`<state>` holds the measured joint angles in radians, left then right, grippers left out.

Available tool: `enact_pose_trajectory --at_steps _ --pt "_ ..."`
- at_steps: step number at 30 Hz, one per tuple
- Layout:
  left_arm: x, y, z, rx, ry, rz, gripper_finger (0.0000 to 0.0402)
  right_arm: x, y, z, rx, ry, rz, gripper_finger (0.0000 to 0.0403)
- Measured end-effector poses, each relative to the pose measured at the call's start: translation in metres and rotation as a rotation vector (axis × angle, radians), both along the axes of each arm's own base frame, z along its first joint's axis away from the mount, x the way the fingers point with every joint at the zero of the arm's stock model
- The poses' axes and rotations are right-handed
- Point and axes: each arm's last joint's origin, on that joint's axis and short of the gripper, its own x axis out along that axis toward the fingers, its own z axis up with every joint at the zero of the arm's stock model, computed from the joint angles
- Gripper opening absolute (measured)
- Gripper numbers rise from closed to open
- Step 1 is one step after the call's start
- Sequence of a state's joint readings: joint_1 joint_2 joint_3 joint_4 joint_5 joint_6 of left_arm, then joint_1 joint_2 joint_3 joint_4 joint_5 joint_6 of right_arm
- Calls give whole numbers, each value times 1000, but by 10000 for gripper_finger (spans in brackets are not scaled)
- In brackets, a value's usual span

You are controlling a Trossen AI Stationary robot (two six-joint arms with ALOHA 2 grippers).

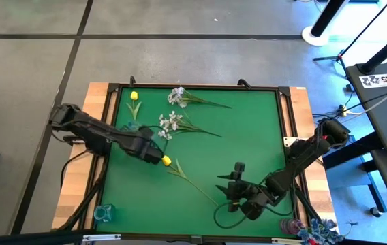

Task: Sort flowers into vase by color
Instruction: Put the blue flowers into the purple vase

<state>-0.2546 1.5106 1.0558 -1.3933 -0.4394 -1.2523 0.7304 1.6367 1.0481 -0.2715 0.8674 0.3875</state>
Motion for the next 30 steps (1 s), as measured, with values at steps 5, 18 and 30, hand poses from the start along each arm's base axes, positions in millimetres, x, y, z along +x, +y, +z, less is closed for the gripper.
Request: enact_pose_trajectory --at_steps 5,18,30 --pt "38 -49 45 174 -585 -240 2 4 -3 1 8 -25 -23 167" --pt "79 -100 -6 263 -1427 -1001 10 33 -19 -10 183 -40 -74 167" --pt "89 -105 -30 299 -1483 -1110 15 44 -10 0 229 -171 -1 167"
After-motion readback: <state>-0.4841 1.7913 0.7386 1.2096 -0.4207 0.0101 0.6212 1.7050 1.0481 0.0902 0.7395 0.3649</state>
